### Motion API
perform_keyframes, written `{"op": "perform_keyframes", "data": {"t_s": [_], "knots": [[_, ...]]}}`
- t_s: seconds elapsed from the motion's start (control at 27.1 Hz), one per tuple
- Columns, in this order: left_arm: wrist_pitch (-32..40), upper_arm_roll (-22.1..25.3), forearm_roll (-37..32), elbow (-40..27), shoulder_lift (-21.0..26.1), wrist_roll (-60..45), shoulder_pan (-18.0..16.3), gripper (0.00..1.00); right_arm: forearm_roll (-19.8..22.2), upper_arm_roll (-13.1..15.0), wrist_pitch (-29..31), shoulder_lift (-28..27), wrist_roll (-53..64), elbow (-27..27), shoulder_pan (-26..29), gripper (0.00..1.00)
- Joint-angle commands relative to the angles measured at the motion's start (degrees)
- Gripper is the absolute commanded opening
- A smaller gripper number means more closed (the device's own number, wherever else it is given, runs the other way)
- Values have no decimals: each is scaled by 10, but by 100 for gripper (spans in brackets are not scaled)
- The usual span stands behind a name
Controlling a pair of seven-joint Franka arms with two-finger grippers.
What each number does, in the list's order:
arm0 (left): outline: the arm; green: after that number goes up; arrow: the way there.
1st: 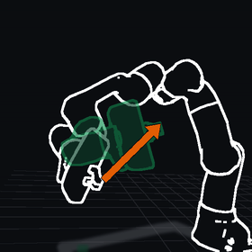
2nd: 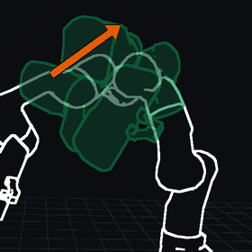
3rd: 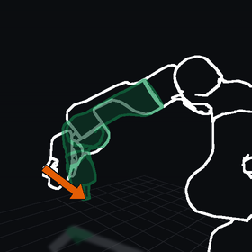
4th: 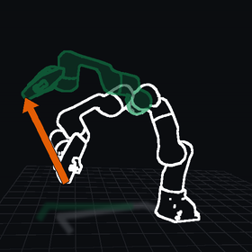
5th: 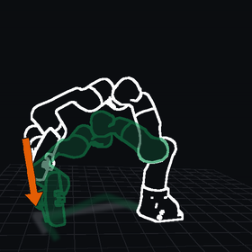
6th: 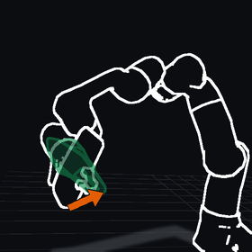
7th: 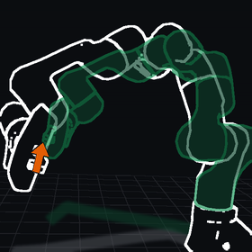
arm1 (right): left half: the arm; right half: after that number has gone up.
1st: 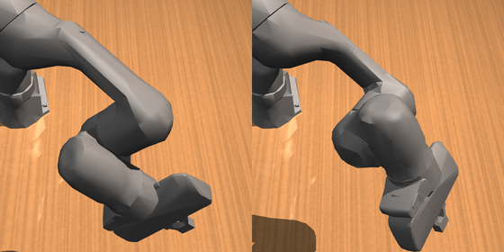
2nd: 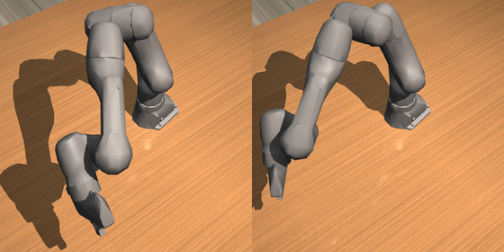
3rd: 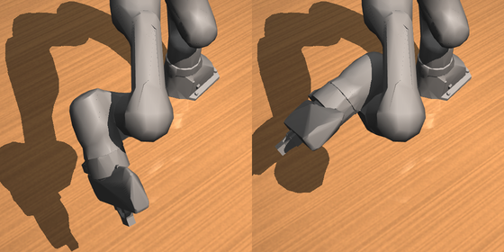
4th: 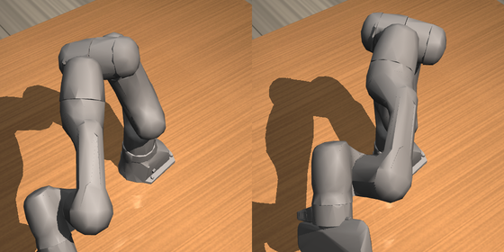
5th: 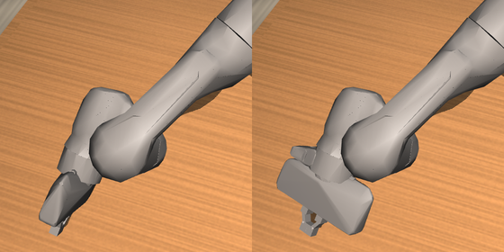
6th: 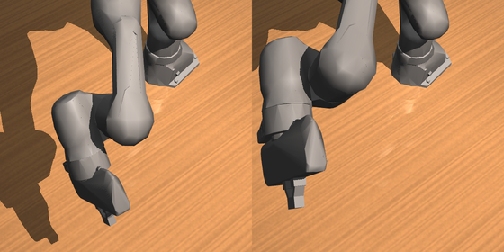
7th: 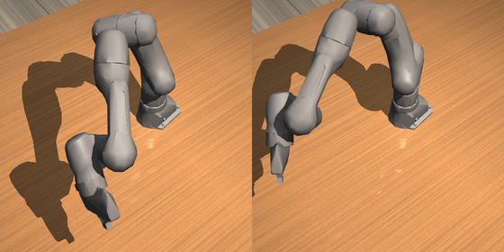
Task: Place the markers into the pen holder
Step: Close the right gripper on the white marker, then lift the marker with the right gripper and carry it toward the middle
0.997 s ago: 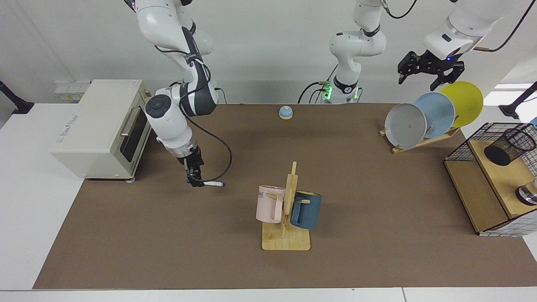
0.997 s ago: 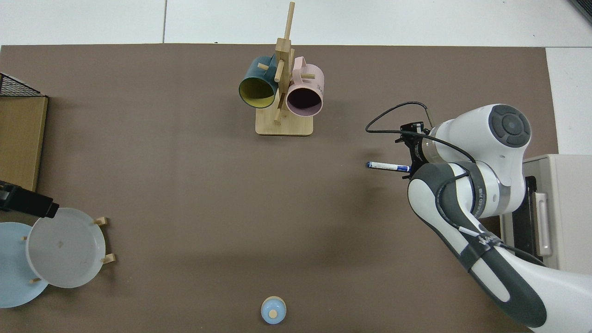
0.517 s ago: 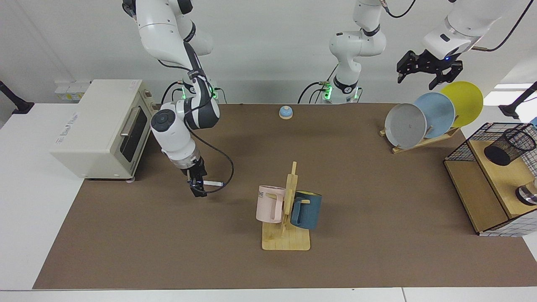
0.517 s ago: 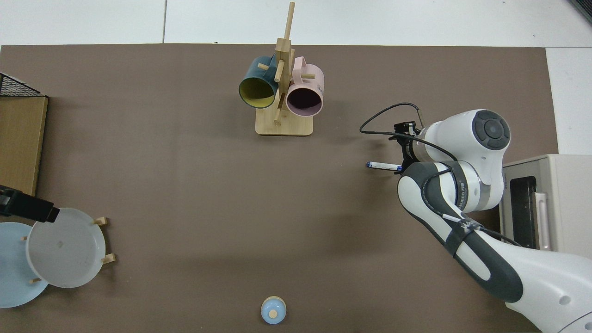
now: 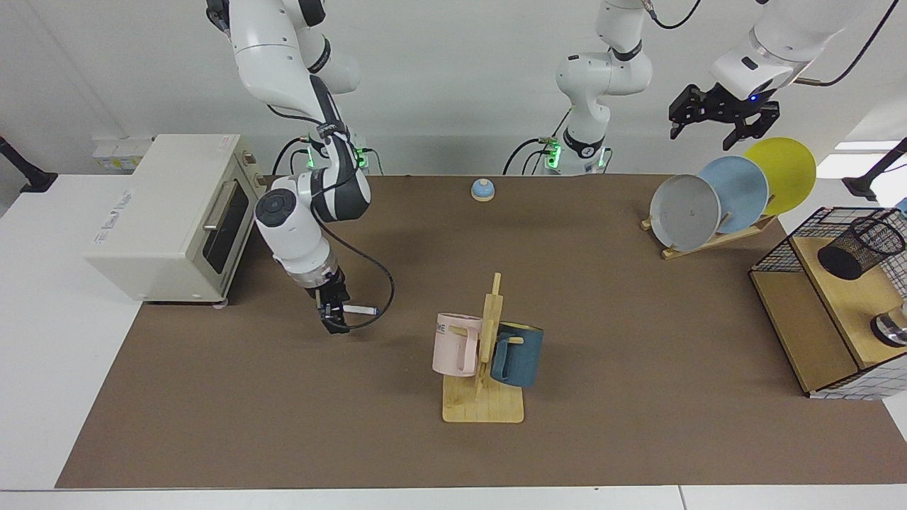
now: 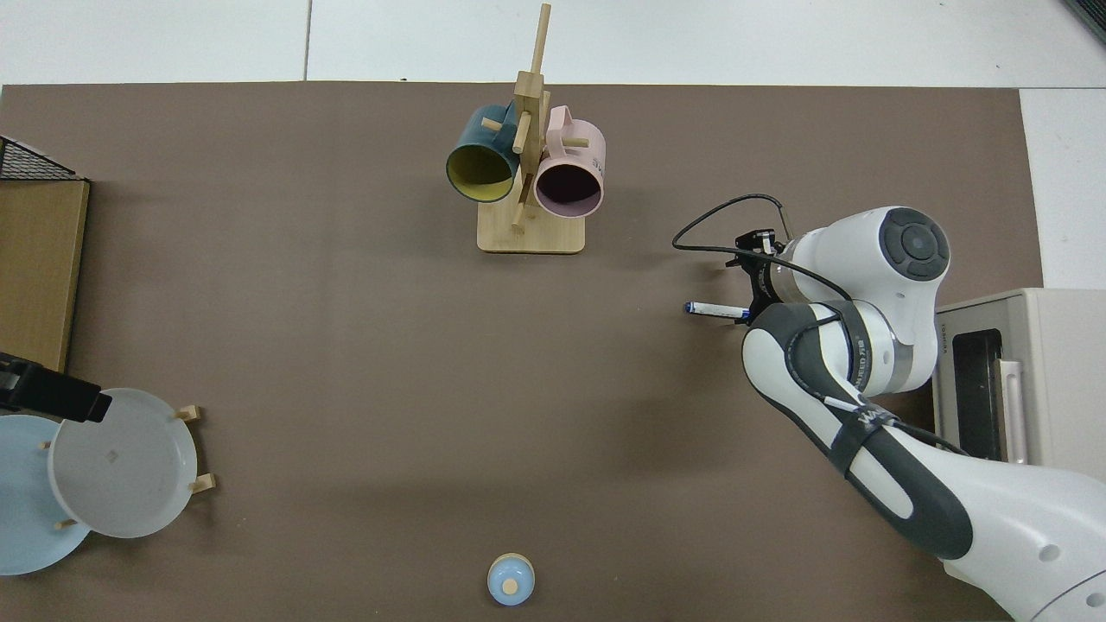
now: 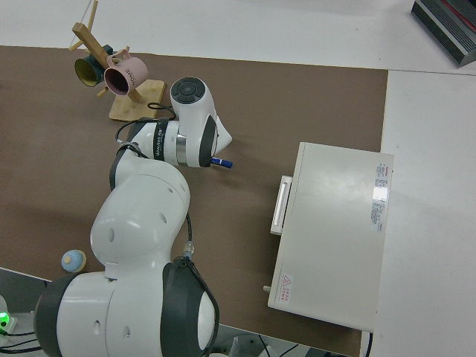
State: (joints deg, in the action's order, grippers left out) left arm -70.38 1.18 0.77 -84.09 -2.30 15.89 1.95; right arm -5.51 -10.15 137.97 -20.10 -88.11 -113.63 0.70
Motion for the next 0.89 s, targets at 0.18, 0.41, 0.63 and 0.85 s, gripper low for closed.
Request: {"op": "perform_keyframes", "data": {"t_s": [0.18,0.41,0.63,0.85], "knots": [[0,1,7,-19,-15,-5,-1,100,16,-3,20,3,-14,-19,7,85],[0,1,7,-19,-15,-5,1,100,21,-2,19,5,-14,-23,9,71],[0,1,7,-19,-15,-5,2,100,24,-2,18,5,-14,-23,12,38],[0,1,7,-19,-15,-5,-1,100,38,-2,15,5,-15,-23,12,22]]}}
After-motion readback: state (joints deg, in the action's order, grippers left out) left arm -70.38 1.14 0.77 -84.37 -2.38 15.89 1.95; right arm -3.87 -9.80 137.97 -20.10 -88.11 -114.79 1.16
